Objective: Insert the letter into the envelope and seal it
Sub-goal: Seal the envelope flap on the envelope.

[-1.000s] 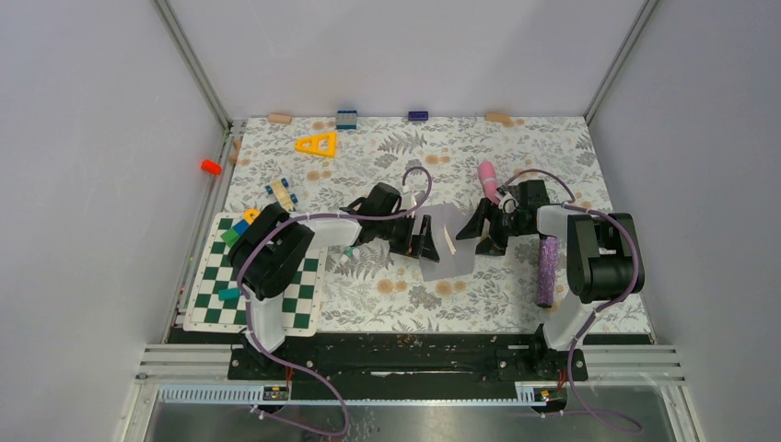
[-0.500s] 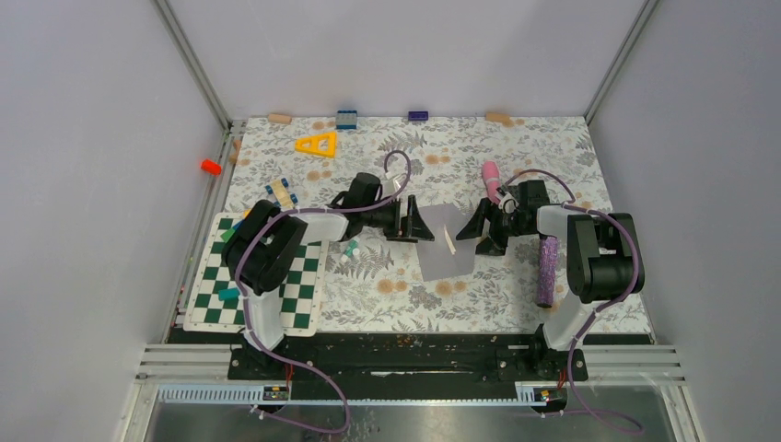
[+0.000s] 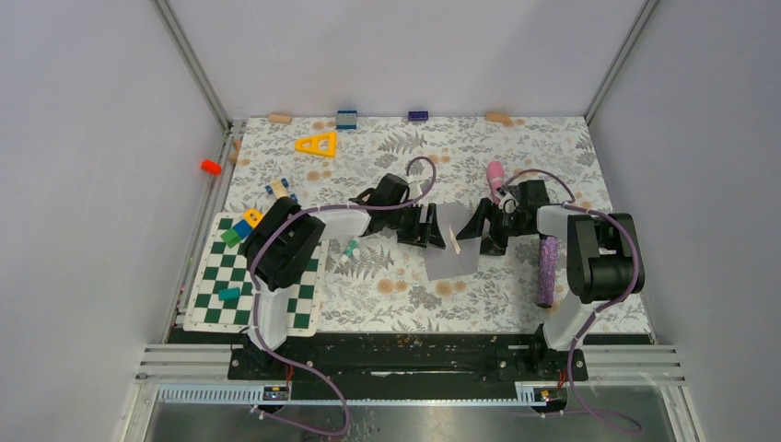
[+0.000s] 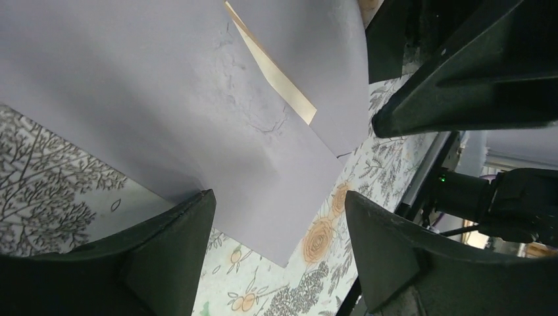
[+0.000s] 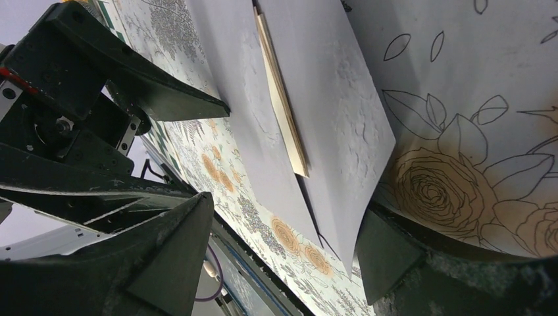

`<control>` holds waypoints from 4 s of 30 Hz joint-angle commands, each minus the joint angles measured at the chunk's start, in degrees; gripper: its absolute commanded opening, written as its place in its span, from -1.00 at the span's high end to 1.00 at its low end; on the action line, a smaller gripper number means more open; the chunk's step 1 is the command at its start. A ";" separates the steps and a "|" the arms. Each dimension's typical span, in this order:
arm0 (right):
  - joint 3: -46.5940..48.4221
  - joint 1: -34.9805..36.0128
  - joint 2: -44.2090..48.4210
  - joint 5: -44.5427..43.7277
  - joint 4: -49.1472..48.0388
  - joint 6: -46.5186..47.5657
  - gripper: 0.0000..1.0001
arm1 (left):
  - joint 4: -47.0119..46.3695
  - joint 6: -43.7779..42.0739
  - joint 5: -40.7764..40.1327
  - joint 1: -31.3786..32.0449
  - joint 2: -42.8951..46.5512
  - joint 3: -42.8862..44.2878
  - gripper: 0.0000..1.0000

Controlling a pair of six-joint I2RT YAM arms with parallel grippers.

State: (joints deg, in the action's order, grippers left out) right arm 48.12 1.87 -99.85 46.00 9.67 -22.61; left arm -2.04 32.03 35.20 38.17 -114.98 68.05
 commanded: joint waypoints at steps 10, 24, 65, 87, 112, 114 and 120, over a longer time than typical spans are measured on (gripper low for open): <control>4.69 0.11 1.29 2.15 -7.26 -3.84 -0.63 | 10.52 -6.28 -8.10 3.59 -4.20 3.53 -0.46; 7.64 0.04 -1.46 5.43 -11.36 -6.17 -0.57 | 11.05 -6.67 -7.50 4.10 -4.89 4.13 -0.45; 12.25 9.03 -11.93 -4.54 -5.82 -10.00 0.59 | 8.46 -6.42 -2.87 4.24 -3.86 3.51 -0.40; 21.90 15.17 -15.12 -20.16 8.92 -4.64 1.00 | 9.63 -7.51 -3.09 4.62 -2.74 4.26 -0.36; 14.82 10.03 -1.88 3.09 -13.49 -12.77 1.00 | 5.40 -5.76 0.07 1.60 0.10 2.81 -0.37; 14.19 7.94 1.33 1.49 -13.32 -11.34 1.00 | 5.41 -5.67 0.17 1.64 0.19 2.79 -0.37; 15.88 4.99 9.77 -16.53 3.09 3.38 1.00 | 5.27 -5.40 0.49 1.60 0.12 2.88 -0.36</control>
State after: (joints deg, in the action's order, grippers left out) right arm 62.43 7.44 -95.48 42.76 2.02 -30.70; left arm 2.52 26.61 35.20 40.03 -116.62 71.94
